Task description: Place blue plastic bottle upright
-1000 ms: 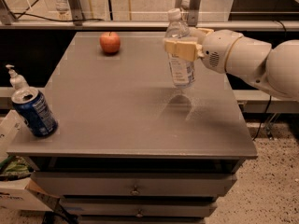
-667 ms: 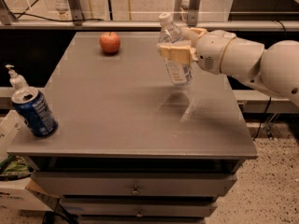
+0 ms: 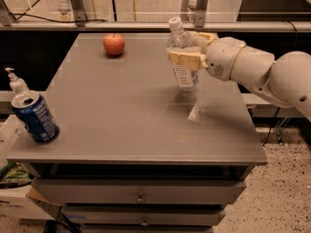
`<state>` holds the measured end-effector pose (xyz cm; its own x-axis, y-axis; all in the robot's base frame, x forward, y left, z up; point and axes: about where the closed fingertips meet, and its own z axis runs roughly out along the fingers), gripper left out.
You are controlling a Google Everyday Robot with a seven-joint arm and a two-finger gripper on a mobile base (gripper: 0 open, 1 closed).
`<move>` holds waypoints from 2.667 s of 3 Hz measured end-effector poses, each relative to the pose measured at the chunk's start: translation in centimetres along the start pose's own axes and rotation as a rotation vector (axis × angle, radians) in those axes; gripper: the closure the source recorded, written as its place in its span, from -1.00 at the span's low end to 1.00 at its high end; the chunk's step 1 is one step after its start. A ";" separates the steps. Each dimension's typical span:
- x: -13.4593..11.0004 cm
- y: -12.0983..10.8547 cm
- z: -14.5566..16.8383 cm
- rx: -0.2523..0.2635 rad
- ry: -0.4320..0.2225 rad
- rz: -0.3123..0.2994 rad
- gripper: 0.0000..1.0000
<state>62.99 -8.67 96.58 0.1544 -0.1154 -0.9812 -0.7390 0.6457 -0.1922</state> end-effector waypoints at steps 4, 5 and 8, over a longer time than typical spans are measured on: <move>2.7 -2.4 -0.6 0.076 -0.049 0.141 0.66; 3.4 -3.0 -1.0 0.101 -0.037 0.170 0.20; 4.1 -3.5 -1.6 0.128 -0.028 0.191 -1.00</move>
Offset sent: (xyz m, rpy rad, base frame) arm 0.0134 -0.0180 -0.0118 0.1382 0.0121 -0.0305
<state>65.15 -12.57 93.15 0.0388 0.0380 -0.9985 -0.6677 0.7444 0.0023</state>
